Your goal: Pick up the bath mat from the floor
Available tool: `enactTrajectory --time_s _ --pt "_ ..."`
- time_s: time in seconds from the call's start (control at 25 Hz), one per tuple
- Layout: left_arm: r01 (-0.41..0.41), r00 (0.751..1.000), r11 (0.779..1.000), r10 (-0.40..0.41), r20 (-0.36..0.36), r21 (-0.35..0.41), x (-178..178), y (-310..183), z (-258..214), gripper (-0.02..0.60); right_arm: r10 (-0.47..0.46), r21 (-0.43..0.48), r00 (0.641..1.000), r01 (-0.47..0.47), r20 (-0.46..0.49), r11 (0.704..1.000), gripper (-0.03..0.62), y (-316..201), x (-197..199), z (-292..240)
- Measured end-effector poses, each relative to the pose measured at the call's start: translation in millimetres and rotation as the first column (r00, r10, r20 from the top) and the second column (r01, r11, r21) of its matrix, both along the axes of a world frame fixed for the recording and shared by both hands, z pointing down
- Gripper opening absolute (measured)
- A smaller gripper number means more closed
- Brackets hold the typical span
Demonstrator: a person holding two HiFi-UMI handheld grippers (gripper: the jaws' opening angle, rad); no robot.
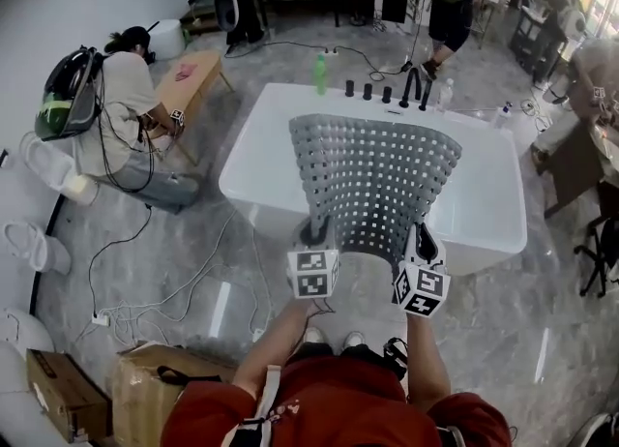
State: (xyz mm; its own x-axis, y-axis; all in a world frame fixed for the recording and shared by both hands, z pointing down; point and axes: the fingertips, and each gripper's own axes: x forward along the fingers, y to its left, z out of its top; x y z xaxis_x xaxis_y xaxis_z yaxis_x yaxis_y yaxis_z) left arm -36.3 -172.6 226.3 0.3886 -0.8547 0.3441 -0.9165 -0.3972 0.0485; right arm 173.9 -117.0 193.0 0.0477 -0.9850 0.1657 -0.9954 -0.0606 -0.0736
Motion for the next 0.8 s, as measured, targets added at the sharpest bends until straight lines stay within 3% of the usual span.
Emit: enactTrajectory --time_s 0.2,0.44,0.56,0.8 --pt "-0.002 1.000 0.987 0.007 -0.029 0.159 0 -7 -73 0.095 0.019 0.161 1.000 -0.015 -0.022 0.987 0.057 -3 5 -73" --pt "0.017 0.995 0.934 0.020 -0.098 0.357 -7 -8 -169 0.095 0.035 0.354 0.999 -0.028 -0.013 0.935 0.057 5 14 -167" --pt "0.035 0.992 0.885 0.026 -0.124 0.465 -12 0 -212 0.095 0.052 0.456 0.998 -0.029 -0.038 0.889 0.057 17 15 -212" --pt "0.090 0.983 0.753 0.039 -0.180 0.652 -21 30 -281 0.095 0.162 0.642 0.979 -0.045 -0.125 0.766 0.058 57 14 -279"
